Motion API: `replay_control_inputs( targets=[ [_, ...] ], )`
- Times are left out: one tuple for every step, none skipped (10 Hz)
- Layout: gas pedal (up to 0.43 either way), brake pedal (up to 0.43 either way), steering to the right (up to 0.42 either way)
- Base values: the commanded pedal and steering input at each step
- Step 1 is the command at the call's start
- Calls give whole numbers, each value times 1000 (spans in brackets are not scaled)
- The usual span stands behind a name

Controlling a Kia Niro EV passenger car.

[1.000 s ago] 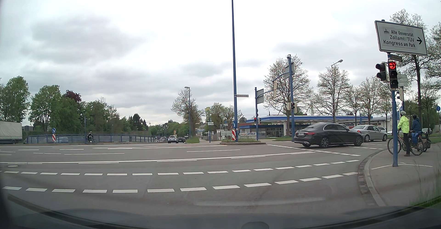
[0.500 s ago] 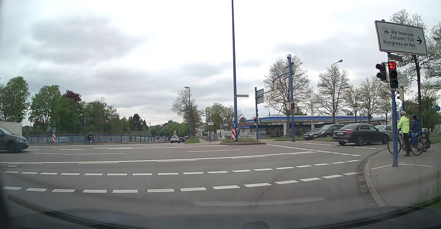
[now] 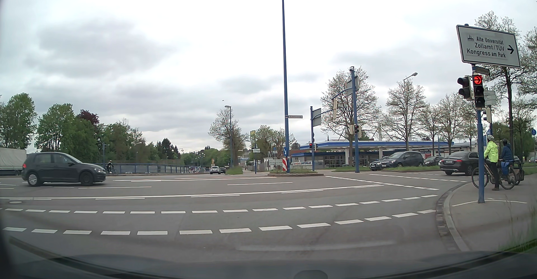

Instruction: Follow the waypoints while adhering to traffic rules and regulations

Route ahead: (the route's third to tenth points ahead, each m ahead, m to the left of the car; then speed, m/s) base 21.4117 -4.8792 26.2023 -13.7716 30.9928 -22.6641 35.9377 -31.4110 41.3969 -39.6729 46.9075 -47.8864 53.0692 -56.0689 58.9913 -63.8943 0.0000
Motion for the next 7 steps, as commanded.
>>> replay_control_inputs(
  targets=[
    [0,244,33],
    [0,244,33],
    [0,244,33],
    [0,244,33],
    [0,244,33],
    [0,244,33],
    [0,244,33]
  ],
)
